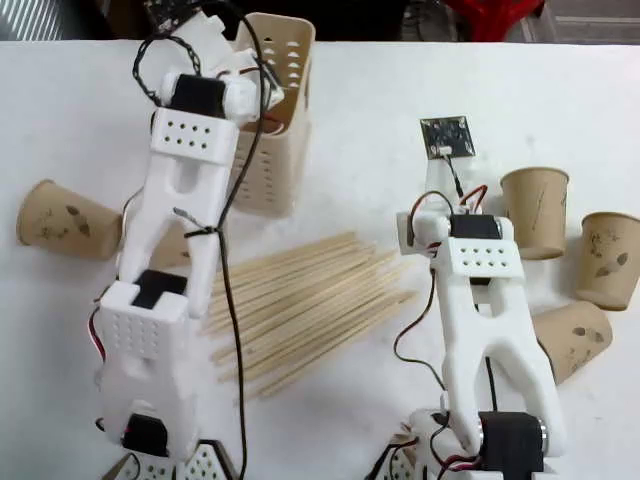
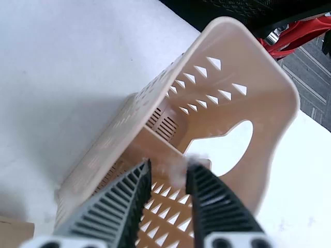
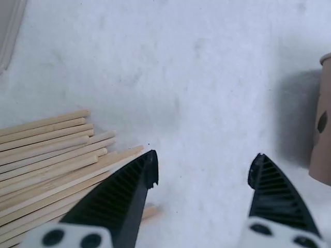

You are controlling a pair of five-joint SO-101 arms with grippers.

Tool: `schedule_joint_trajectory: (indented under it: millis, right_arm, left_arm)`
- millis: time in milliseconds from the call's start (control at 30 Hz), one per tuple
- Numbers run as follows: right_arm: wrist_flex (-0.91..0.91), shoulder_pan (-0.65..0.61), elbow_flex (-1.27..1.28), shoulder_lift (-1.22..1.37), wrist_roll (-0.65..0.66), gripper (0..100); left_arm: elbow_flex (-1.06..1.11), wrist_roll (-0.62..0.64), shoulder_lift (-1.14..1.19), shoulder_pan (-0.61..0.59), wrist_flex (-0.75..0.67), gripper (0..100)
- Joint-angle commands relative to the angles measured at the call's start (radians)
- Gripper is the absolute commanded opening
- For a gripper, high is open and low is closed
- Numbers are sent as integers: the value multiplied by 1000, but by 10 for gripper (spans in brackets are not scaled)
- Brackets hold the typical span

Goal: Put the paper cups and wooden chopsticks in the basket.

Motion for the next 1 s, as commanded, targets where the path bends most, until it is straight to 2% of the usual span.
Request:
schedule_joint_trajectory:
  millis: [0,167,233,400,500,600,700,867,967]
  right_arm:
    - [-15,12,-6,-42,12,283]
    - [-15,12,-6,-42,12,283]
    - [-15,13,-6,-42,12,283]
    - [-15,13,-6,-44,12,283]
    - [-15,13,-6,-44,12,283]
    - [-15,13,-6,-44,12,283]
    - [-12,13,-8,-44,12,283]
    - [-7,13,-38,-44,48,283]
    - [-7,13,-40,-44,51,283]
  left_arm:
    - [55,12,13,5,9,86]
    - [46,11,5,-1,55,37]
    - [34,-32,-5,2,81,47]
    - [-120,-107,-58,7,258,115]
    - [-278,-172,-91,-2,318,120]
    - [-470,-273,-119,2,336,120]
    - [-626,-315,-127,-4,347,120]
    - [-649,-315,-124,-58,407,123]
    - [-649,-316,-117,-96,388,124]
